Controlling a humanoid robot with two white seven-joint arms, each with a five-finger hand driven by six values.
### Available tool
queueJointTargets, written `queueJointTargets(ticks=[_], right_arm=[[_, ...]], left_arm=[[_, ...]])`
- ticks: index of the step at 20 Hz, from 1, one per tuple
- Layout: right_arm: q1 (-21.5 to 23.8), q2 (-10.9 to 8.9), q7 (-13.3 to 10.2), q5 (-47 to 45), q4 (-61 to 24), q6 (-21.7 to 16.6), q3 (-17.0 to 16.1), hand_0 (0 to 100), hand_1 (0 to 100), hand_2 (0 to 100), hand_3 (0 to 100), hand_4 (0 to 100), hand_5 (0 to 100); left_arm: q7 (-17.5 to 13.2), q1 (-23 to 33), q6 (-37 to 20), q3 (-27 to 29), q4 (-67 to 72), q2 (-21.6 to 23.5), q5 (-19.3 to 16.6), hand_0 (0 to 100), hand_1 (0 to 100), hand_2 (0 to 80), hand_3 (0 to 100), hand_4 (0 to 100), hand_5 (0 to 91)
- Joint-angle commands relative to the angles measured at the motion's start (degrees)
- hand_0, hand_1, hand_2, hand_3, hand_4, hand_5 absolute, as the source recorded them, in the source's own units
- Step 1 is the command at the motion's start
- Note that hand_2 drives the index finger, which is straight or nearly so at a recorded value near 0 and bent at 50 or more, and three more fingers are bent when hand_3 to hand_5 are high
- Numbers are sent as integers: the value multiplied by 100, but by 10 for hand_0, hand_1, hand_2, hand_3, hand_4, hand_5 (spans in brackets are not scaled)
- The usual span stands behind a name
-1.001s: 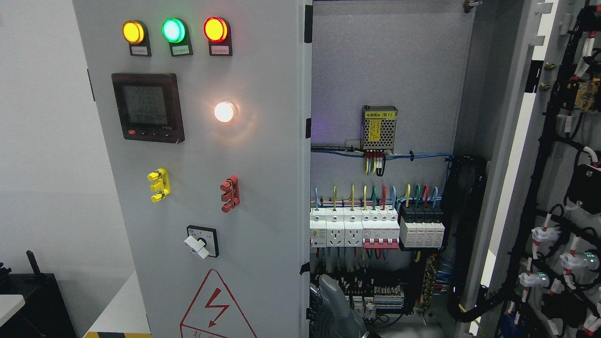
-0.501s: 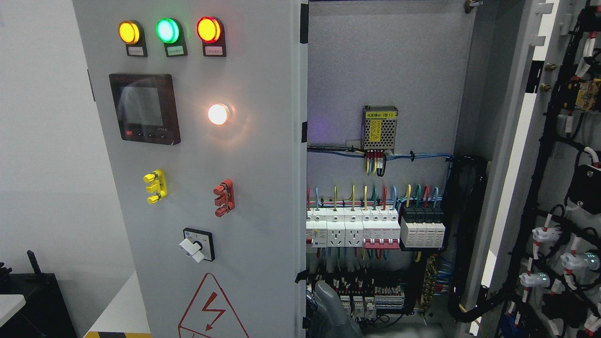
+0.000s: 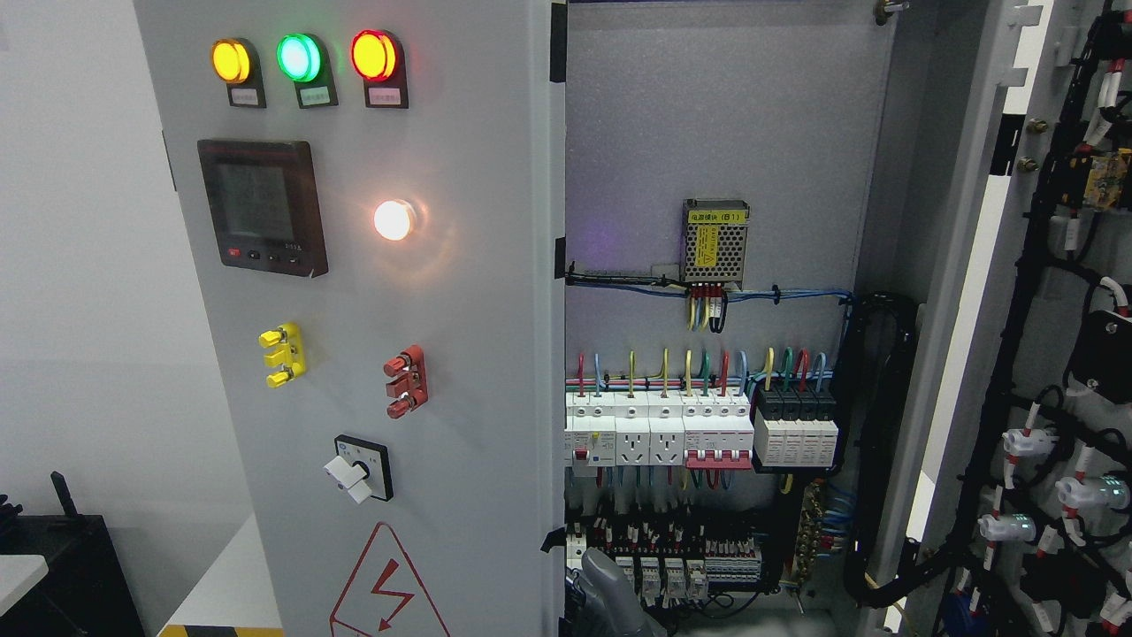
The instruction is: Open door with both hands
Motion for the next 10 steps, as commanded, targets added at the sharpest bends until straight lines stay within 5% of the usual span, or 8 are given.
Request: queueJointTargets(ticks=[1,10], right_arm=[[113,4,5,-6,-268,-1,131,0,0,0,0,0,0],[218,3,14,-6,-496,-1,288,0,0,0,0,0,0]], left_arm=[[-14,176,2,0,0,-172,18,0,0,0,0,42,0],[-14,176,2,0,0,-172,18,0,0,0,0,42,0]])
